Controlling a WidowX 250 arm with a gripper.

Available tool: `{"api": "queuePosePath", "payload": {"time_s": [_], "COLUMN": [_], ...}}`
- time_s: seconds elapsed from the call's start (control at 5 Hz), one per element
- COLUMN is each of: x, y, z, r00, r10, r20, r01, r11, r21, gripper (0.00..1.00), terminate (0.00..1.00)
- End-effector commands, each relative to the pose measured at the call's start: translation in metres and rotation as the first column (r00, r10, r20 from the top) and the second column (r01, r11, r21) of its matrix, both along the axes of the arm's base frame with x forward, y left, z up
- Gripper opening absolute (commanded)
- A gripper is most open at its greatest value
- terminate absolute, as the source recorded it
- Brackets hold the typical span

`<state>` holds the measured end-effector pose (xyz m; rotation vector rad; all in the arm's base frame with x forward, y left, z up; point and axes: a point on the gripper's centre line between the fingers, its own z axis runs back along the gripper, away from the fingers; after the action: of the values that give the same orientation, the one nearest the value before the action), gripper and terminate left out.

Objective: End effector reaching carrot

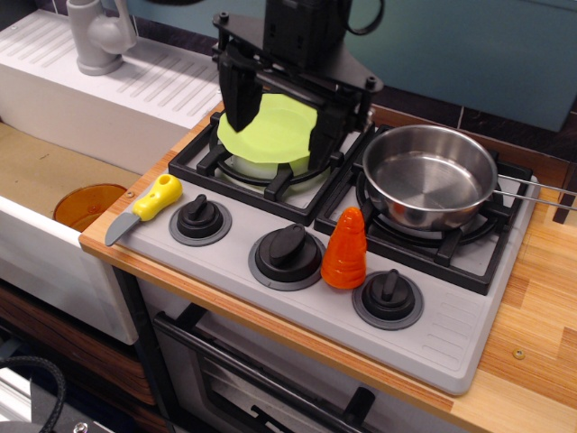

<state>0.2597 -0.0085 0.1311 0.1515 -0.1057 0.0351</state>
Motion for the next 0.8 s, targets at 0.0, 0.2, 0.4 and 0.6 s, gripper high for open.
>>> {"api": "queuePosePath", "payload": {"time_s": [0.0,0.2,0.4,0.6], "x": [-0.014,-0.013,-0.010,-0.005], "y": [-0.033,-0.037,-0.041,-0.040], "z": [-0.004,-0.020,-0.027,-0.036], "r00": [0.993,0.986,0.983,0.980], "r10": [0.029,0.031,0.036,0.032], "r20": [0.115,0.162,0.179,0.194], "r01": [-0.029,-0.031,-0.036,-0.032], "r11": [1.000,1.000,0.999,0.999], "r21": [0.000,-0.002,-0.002,0.000], "gripper": [1.00,1.00,1.00,1.00], "terminate": [0.00,0.00,0.00,0.00]}}
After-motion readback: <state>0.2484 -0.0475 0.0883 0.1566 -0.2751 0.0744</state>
